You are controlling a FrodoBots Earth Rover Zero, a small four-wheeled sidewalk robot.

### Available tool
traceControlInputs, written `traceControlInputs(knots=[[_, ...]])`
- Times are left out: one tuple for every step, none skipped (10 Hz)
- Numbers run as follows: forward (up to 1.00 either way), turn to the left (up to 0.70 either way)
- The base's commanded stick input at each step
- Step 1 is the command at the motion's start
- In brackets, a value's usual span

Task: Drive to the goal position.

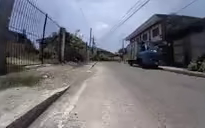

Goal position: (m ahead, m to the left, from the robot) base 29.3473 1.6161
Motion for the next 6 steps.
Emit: traceControlInputs(knots=[[1.0, 0.0], [1.0, 0.0], [1.0, 0.0], [1.0, 0.0], [1.0, 0.0], [1.0, 0.0]])
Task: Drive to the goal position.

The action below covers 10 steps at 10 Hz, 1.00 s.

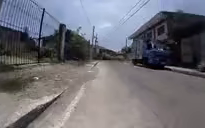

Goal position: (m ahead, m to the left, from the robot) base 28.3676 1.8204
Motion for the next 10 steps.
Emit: traceControlInputs(knots=[[1.0, 0.0], [1.0, 0.0], [1.0, 0.0], [1.0, 0.0], [1.0, 0.0], [1.0, 0.0], [1.0, 0.0], [1.0, 0.0], [1.0, 0.0], [1.0, -0.17]])
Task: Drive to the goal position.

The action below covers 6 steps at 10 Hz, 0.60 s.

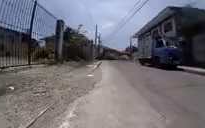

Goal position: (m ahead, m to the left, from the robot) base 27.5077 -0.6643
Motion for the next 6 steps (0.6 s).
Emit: traceControlInputs(knots=[[1.0, -0.31], [1.0, -0.38], [1.0, -0.34], [1.0, -0.2], [1.0, -0.09], [1.0, 0.0]])
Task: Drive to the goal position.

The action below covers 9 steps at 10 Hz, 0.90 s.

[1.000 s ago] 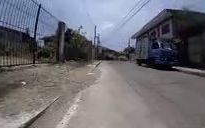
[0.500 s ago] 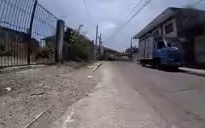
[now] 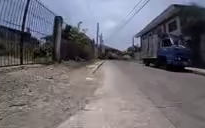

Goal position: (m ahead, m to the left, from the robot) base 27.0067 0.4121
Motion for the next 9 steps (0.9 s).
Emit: traceControlInputs(knots=[[1.0, 0.0], [1.0, 0.0], [1.0, 0.0], [1.0, 0.0], [1.0, 0.0], [1.0, 0.0], [1.0, 0.0], [1.0, 0.0], [1.0, 0.0]])
